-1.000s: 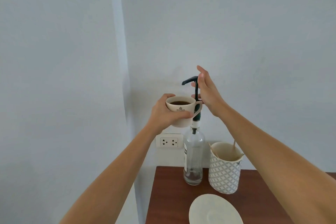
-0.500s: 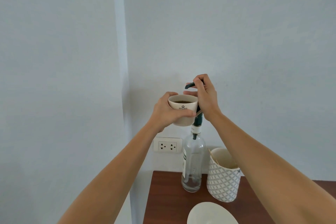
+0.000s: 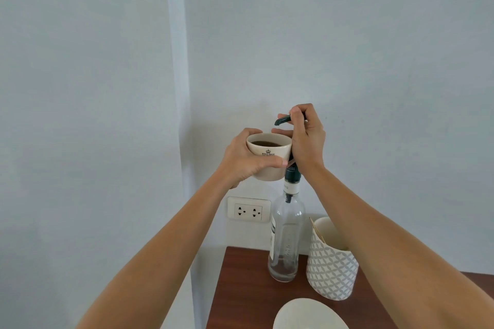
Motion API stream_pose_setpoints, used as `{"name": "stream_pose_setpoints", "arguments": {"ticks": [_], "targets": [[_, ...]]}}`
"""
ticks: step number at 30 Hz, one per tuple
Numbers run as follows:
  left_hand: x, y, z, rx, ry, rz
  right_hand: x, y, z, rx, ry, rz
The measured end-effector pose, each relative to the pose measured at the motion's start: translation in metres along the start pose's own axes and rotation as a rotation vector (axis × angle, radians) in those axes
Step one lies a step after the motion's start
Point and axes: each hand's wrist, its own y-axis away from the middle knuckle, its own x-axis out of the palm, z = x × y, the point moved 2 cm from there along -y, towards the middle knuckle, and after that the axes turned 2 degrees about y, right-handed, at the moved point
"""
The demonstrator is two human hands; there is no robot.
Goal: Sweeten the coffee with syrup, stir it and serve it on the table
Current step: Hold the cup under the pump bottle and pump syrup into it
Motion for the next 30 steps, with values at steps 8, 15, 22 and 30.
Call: {"name": "stream_pose_setpoints", "arguments": {"ticks": [8, 15, 22, 30], "targets": [[0.0008, -0.0011, -0.002, -0.002, 0.0, 0.004, 0.0006, -0.005, -0.0048, -0.061, -0.012, -0.01], [0.0003, -0.0004, -0.0044, 0.0, -0.002, 0.007, 0.0003, -0.0073, -0.006, -0.075, 0.039, -0.027], [0.0002, -0.0005, -0.005, -0.014, 0.009, 0.016, 0.0009, -0.0072, -0.005, -0.093, 0.05, -0.019], [-0.0002, -0.0024, -0.0041, -0.015, 0.008, 0.013, 0.0009, -0.0076, -0.0051, -0.094, 0.05, -0.016]]}}
